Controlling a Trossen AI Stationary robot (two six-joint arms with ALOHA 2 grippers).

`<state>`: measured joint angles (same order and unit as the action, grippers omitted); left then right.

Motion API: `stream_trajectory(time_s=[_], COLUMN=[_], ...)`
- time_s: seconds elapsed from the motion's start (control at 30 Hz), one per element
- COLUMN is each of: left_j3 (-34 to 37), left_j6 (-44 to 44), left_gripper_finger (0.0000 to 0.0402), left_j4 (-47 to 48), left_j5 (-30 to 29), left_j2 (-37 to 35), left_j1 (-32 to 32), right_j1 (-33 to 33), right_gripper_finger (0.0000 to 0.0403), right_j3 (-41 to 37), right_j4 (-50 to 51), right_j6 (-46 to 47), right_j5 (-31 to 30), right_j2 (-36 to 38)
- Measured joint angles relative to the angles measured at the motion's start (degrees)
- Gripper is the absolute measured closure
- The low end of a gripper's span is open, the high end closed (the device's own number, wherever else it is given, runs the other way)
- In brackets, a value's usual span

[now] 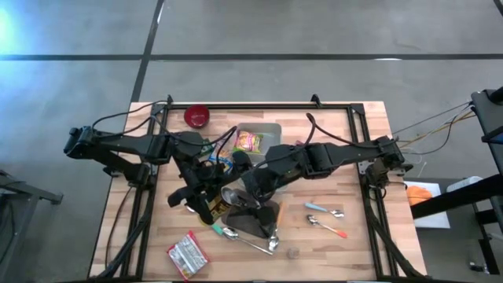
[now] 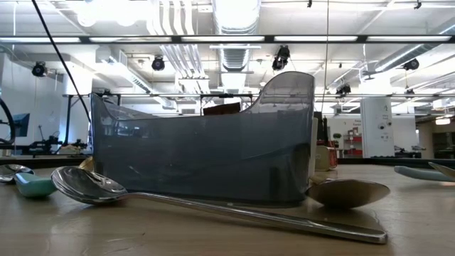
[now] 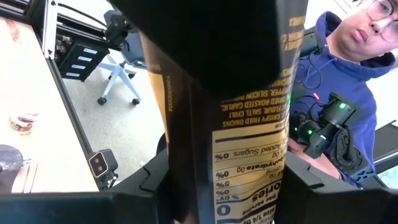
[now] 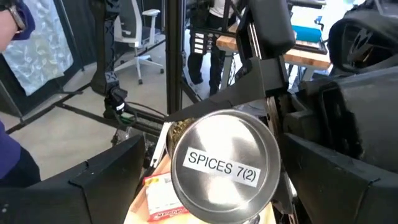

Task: Pick & Place Food Item
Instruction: Put the yellow seasoning bottle into the bottom gray bin

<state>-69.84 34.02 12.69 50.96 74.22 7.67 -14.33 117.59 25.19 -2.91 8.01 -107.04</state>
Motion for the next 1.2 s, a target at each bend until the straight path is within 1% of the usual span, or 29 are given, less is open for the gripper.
stream_trajectory(time_s=[0.1,0.17,0.23,0.37,0.4,0.63,0.73,0.8,0.87,0.97,1.07,1.13,1.2], left_j3=[0.00,0.00,0.00,0.00,0.00,0.00,0.00,-0.02,-0.07,-0.07,-0.07,-0.07,-0.07], left_j6=[0.02,0.01,0.00,0.02,0.00,0.45,3.70,7.67,11.61,14.51,14.94,15.63,15.57], left_gripper_finger=[0.0226,0.0226,0.0226,0.0226,0.0226,0.0226,0.0222,0.0186,0.0134,0.0073,0.0042,0.0036,0.0033], left_j4=[0.00,0.00,-0.01,0.15,0.20,0.35,0.20,0.22,0.28,0.44,0.39,0.32,0.39], left_j5=[-0.14,-0.33,-0.34,0.02,0.04,-0.81,-0.66,-0.53,0.07,0.28,-0.28,-1.60,-2.93], left_j2=[0.00,0.00,0.02,0.07,0.09,0.09,0.07,-0.02,-0.02,-0.11,-0.53,-1.20,-2.22], left_j1=[-0.16,-0.21,-0.28,-0.28,-0.28,-0.38,-0.52,-0.54,-0.68,-0.82,-0.91,-0.94,-1.03], right_j1=[-0.02,-0.02,-0.02,0.07,0.05,0.04,-0.02,-0.07,-0.16,-0.34,-0.81,-1.09,-1.41], right_gripper_finger=[0.0039,0.0059,0.0091,0.0169,0.0179,0.0179,0.0179,0.0179,0.0179,0.0179,0.0179,0.0179,0.0179], right_j3=[-0.58,-0.74,-0.75,-0.75,-0.75,-0.75,-0.75,-0.75,-0.75,-0.50,0.42,1.10,1.62], right_j4=[-0.20,-0.15,-0.18,-0.33,-0.31,-0.18,-0.09,-0.08,-0.05,-0.03,0.17,0.48,1.34], right_j6=[0.26,0.35,0.41,1.09,1.13,1.24,2.11,3.19,4.55,5.78,5.94,5.92,5.71], right_j5=[0.00,0.00,-0.04,0.25,0.47,1.51,1.54,1.20,1.24,1.05,0.73,0.30,-1.41], right_j2=[0.00,-0.07,-0.07,-0.07,-0.07,-0.07,-0.07,-0.05,0.22,0.59,0.80,0.92,1.12])
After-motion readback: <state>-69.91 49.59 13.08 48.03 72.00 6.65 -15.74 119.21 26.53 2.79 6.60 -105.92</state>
